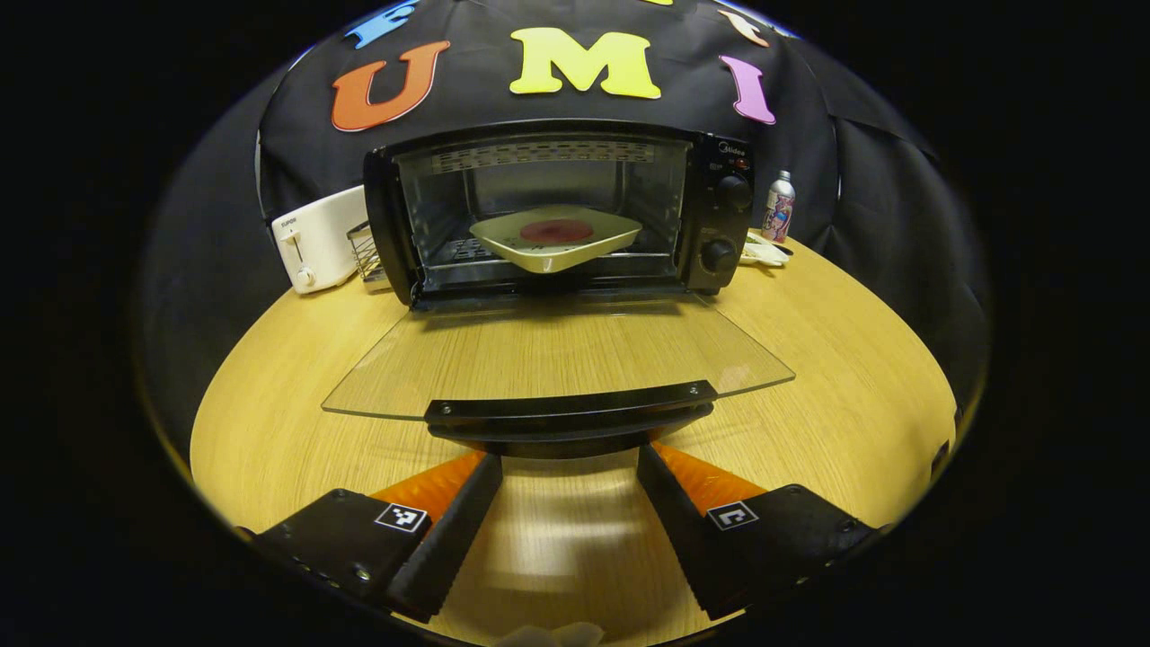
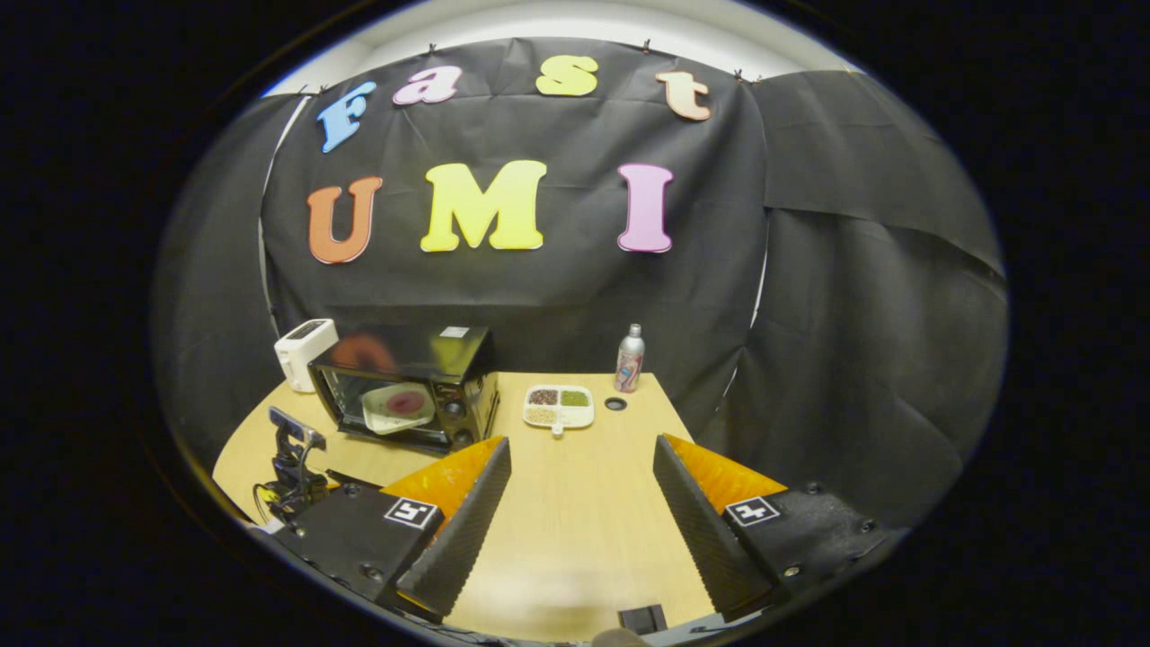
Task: Open the electric oven with the left hand, put the food in, and close the electric oven.
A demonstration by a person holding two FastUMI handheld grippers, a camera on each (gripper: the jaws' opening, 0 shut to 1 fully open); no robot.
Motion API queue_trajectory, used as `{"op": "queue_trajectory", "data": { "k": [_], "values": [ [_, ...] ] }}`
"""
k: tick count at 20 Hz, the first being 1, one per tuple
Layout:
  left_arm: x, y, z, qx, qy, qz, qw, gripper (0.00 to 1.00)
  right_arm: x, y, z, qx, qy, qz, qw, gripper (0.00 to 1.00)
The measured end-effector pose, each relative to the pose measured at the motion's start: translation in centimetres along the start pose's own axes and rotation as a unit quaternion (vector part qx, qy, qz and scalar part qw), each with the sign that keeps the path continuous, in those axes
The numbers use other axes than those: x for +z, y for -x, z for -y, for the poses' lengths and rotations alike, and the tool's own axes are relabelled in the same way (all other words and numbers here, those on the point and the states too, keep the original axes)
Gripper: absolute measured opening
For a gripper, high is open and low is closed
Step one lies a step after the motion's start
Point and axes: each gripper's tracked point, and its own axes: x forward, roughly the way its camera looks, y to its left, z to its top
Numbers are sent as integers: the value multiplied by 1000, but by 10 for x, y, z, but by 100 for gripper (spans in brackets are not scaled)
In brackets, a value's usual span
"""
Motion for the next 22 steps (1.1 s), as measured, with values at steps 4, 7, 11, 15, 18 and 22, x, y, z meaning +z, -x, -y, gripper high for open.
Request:
{"op": "queue_trajectory", "data": {
  "k": [4,7,11,15,18,22],
  "values": [
    [23,6,-6,4,0,17,1000,97,-2,-10,-6,11,-13,-5,1000,100],
    [47,10,-10,6,-8,34,999,97,-1,-15,-6,14,-17,-1,1000,96],
    [78,14,-15,7,-14,58,998,97,-5,-19,-4,16,-32,-3,999,96],
    [99,16,-20,12,-16,72,997,96,-11,-22,-1,12,-36,-11,999,96],
    [118,14,-24,14,-19,86,996,97,-11,-24,2,9,-38,-14,999,100],
    [155,5,-28,17,-29,112,993,97,-9,-27,4,7,-37,-13,999,96]
  ]
}}
